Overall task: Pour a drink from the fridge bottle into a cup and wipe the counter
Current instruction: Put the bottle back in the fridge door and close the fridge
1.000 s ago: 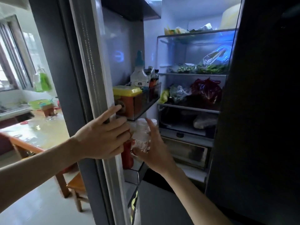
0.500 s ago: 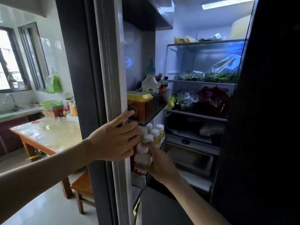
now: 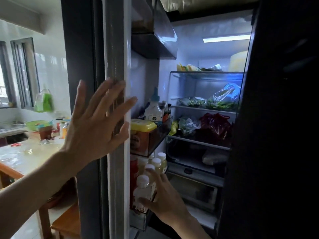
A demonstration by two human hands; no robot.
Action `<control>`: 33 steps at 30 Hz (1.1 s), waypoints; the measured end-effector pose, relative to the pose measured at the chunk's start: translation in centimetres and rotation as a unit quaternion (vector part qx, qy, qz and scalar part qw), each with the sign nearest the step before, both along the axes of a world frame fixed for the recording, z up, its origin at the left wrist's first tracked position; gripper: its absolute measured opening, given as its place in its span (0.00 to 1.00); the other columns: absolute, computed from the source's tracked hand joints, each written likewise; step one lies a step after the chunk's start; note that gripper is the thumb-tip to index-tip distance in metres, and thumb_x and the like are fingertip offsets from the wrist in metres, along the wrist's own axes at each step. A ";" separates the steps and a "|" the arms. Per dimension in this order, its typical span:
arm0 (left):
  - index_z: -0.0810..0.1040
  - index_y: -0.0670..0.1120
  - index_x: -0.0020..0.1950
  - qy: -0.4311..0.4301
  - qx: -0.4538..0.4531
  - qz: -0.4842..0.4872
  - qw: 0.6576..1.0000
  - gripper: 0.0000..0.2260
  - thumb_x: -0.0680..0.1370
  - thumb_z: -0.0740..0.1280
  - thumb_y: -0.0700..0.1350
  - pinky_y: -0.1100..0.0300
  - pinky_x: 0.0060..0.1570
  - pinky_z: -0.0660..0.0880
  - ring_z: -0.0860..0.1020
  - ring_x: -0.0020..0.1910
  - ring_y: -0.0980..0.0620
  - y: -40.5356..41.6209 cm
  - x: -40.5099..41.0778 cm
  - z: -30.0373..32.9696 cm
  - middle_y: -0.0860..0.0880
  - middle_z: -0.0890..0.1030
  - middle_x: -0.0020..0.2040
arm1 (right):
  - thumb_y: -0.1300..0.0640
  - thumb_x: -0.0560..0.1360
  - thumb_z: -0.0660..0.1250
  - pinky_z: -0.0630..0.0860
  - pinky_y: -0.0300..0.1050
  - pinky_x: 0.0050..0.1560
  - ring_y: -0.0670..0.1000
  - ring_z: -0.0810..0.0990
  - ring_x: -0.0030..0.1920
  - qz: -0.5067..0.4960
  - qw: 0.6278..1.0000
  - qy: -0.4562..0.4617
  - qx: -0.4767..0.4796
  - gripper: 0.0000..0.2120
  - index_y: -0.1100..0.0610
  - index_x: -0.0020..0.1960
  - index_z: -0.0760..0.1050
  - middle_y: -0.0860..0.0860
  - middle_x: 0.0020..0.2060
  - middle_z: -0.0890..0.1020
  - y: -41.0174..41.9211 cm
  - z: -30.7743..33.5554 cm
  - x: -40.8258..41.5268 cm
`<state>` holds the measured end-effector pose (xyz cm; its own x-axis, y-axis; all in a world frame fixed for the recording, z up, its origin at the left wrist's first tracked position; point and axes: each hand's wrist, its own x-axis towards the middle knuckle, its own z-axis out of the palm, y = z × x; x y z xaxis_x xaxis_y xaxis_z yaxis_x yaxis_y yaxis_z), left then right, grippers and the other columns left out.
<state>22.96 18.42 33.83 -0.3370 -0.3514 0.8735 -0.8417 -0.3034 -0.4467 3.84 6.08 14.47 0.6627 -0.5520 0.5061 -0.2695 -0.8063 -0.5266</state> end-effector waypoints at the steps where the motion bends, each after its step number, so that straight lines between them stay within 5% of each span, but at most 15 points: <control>1: 0.64 0.51 0.78 0.044 -0.020 0.018 0.999 0.28 0.80 0.54 0.60 0.37 0.77 0.39 0.54 0.80 0.38 0.1 0.4 0.8 0.38 0.59 0.80 | 0.34 0.70 0.70 0.77 0.43 0.53 0.43 0.72 0.68 -0.004 1.000 0.000 -0.009 0.38 0.25 0.72 0.50 0.29 0.74 0.57 -0.1 0.1 -0.2; 6: 0.47 0.53 0.83 0.194 -0.038 -0.040 0.979 0.33 0.80 0.51 0.63 0.30 0.75 0.44 0.43 0.80 0.35 -1.0 0.1 1.2 0.39 0.45 0.82 | 0.32 0.74 0.65 0.75 0.36 0.54 0.40 0.74 0.65 -0.033 0.999 0.026 -0.027 0.38 0.30 0.77 0.48 0.36 0.73 0.61 -0.3 0.8 -1.2; 11: 0.46 0.53 0.83 0.156 -0.038 -0.069 0.985 0.31 0.82 0.50 0.61 0.27 0.73 0.49 0.43 0.80 0.34 -2.3 -1.0 0.9 0.38 0.46 0.82 | 0.37 0.75 0.68 0.73 0.33 0.57 0.38 0.73 0.65 -0.031 0.999 0.010 -0.038 0.36 0.33 0.74 0.50 0.40 0.69 0.68 0.3 1.7 -2.4; 21: 0.47 0.49 0.83 0.116 -0.044 -0.065 0.990 0.32 0.82 0.50 0.60 0.26 0.73 0.45 0.46 0.79 0.30 -6.5 -9.7 0.8 0.34 0.48 0.81 | 0.32 0.70 0.61 0.68 0.25 0.54 0.30 0.71 0.60 -0.124 0.990 0.019 -0.069 0.31 0.31 0.71 0.57 0.28 0.63 0.64 -0.6 2.8 -7.1; 25: 0.52 0.47 0.82 0.097 -0.011 -0.101 0.990 0.29 0.83 0.54 0.56 0.30 0.75 0.44 0.46 0.80 0.34 -8.3 -13.8 1.0 0.33 0.50 0.81 | 0.46 0.74 0.74 0.75 0.40 0.61 0.43 0.73 0.67 -0.227 0.968 -0.012 -0.106 0.33 0.43 0.74 0.64 0.38 0.68 0.66 -2.2 4.7 -12.1; 29: 0.54 0.44 0.81 0.039 0.025 -0.080 0.996 0.31 0.79 0.59 0.44 0.33 0.75 0.36 0.47 0.81 0.38 -10.1 -15.5 0.5 0.37 0.52 0.82 | 0.48 0.75 0.74 0.77 0.47 0.64 0.46 0.71 0.68 -0.337 0.922 -0.046 -0.187 0.31 0.50 0.73 0.65 0.44 0.69 0.67 -3.5 8.2 -17.1; 33: 0.53 0.44 0.82 0.068 0.022 -0.154 0.985 0.35 0.73 0.45 0.34 0.33 0.75 0.38 0.45 0.82 0.42 -11.7 -17.5 -0.7 0.41 0.49 0.83 | 0.44 0.77 0.69 0.76 0.57 0.68 0.54 0.63 0.78 -0.438 0.881 -0.033 -0.177 0.37 0.52 0.80 0.58 0.53 0.79 0.59 -5.0 10.8 -22.3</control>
<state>5.47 6.68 33.16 -0.3142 -0.2894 0.9042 -0.9439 -0.0063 -0.3301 -18.42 1.05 25.23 0.0231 -0.6375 0.7701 -0.8485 -0.4198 -0.3221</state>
